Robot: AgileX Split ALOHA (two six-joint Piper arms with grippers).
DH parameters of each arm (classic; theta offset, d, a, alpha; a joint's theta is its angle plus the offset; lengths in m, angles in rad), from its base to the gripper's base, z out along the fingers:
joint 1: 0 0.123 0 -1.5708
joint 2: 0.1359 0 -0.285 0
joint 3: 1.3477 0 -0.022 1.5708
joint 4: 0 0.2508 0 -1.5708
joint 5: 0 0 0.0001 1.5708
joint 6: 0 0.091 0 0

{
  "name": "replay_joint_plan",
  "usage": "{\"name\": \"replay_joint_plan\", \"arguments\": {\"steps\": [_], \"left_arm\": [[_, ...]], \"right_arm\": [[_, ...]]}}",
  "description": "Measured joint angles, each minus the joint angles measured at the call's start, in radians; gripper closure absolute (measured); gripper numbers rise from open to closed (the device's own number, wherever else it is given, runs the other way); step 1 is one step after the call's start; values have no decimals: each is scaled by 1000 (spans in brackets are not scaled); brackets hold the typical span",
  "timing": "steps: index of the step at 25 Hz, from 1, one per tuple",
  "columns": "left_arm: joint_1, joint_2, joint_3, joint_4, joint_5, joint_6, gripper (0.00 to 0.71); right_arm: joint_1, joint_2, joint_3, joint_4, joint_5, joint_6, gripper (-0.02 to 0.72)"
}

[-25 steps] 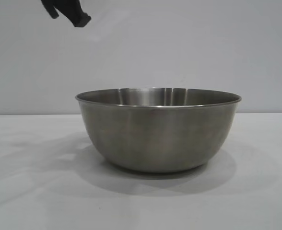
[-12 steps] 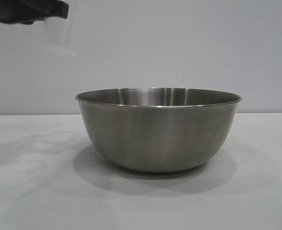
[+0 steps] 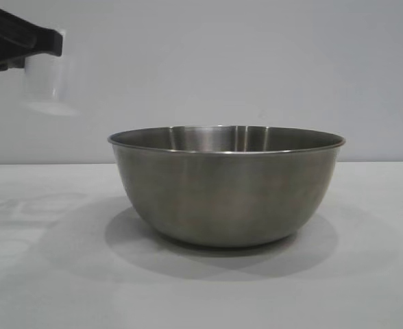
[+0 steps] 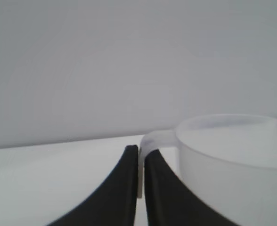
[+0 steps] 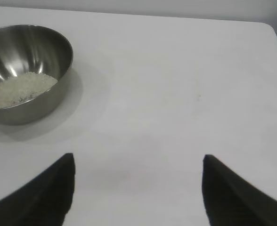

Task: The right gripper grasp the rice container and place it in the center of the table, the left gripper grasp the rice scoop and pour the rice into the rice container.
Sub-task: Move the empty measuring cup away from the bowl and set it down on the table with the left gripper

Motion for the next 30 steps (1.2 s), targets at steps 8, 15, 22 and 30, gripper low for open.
{"name": "replay_joint_plan", "arguments": {"steps": [8, 15, 22, 30], "left_arm": [[0, 118, 0, 30, 0, -59, 710], [0, 191, 0, 41, 0, -88, 710], [0, 250, 0, 47, -2, -119, 710], [0, 281, 0, 49, -21, -139, 661]], "right_arm": [[0, 0, 0, 0, 0, 0, 223], [0, 0, 0, 0, 0, 0, 223], [0, 0, 0, 0, 0, 0, 223], [0, 0, 0, 0, 0, 0, 223]]}}
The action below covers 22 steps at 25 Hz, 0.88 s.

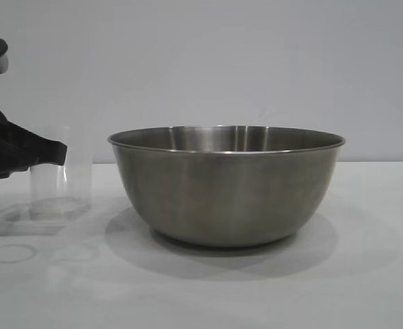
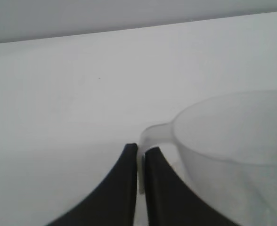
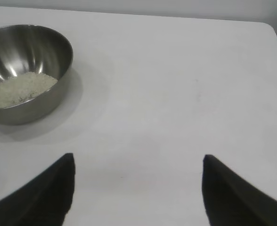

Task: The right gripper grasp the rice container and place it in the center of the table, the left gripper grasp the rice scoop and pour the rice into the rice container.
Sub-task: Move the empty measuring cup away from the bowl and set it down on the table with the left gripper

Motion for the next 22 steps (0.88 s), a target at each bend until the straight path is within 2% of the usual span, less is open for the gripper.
{"name": "replay_joint_plan", "arguments": {"steps": [1, 2, 4, 8, 9, 12, 13, 18, 19, 22], "left_arm": [[0, 0, 0, 0, 2, 0, 661], [0, 0, 0, 1, 4, 0, 597], [0, 0, 2, 1, 4, 0, 543], [0, 0, 42, 4, 4, -34, 555], [0, 0, 55, 6, 4, -49, 514], [0, 0, 90, 29, 4, -82, 529], [0, 0, 100, 38, 4, -87, 488], [0, -35, 173, 112, 4, -108, 500], [0, -51, 191, 123, 4, -112, 444], [0, -112, 242, 143, 4, -116, 444]], "right_arm": [[0, 0, 0, 0, 0, 0, 223], [0, 0, 0, 0, 0, 0, 223], [0, 0, 0, 0, 0, 0, 223], [0, 0, 0, 0, 0, 0, 223], [0, 0, 0, 0, 0, 0, 223], [0, 0, 0, 0, 0, 0, 223], [0, 0, 0, 0, 0, 0, 223], [0, 0, 0, 0, 0, 0, 223], [0, 0, 0, 0, 0, 0, 223], [0, 0, 0, 0, 0, 0, 223]]}}
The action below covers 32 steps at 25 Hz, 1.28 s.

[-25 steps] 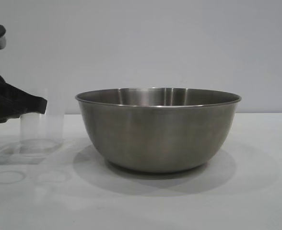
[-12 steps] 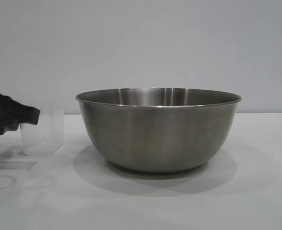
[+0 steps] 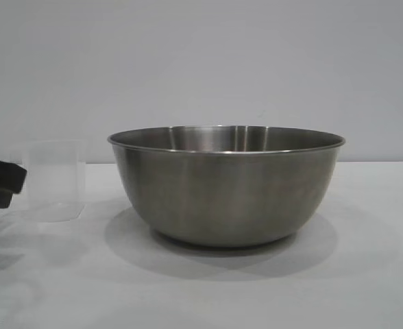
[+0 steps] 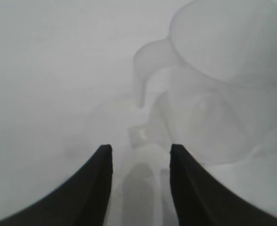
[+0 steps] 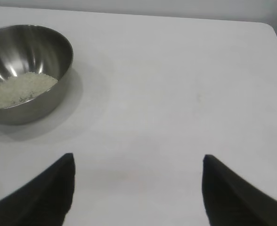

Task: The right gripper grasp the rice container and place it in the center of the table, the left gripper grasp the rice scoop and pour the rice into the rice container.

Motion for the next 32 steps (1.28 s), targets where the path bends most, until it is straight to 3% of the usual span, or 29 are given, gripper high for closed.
{"name": "replay_joint_plan", "arguments": {"steps": [10, 19, 25, 32], "left_arm": [[0, -149, 139, 99, 0, -28, 444], [0, -167, 209, 183, 0, -85, 444], [0, -167, 214, 186, 0, -85, 444], [0, -167, 139, 174, 0, -83, 444]], "right_arm": [[0, 0, 0, 0, 0, 0, 223], [0, 0, 0, 0, 0, 0, 223], [0, 0, 0, 0, 0, 0, 223], [0, 0, 0, 0, 0, 0, 223]]}}
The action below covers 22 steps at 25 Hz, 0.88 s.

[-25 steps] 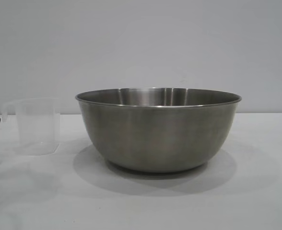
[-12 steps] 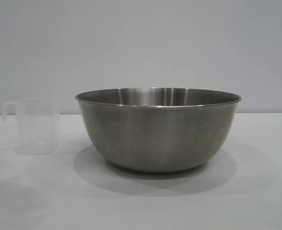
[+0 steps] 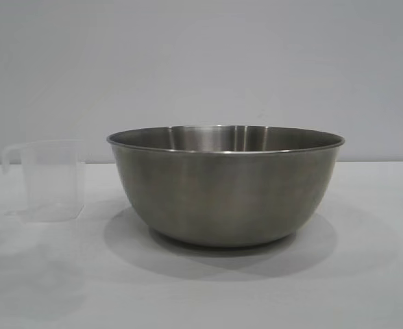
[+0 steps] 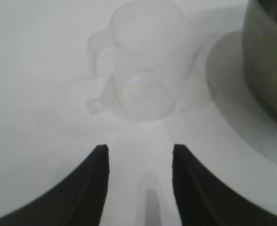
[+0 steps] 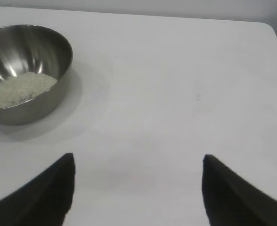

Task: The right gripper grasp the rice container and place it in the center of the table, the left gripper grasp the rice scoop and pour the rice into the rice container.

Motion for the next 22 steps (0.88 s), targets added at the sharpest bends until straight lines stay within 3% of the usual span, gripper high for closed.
{"name": "replay_joint_plan", "arguments": {"steps": [4, 15, 22], "left_arm": [[0, 0, -71, 0, 60, 52, 444], [0, -116, -246, 57, 491, 92, 444], [0, -326, -338, 103, 939, 97, 444]], "right_arm": [[0, 0, 0, 0, 0, 0, 223], [0, 0, 0, 0, 0, 0, 223], [0, 0, 0, 0, 0, 0, 223]]}}
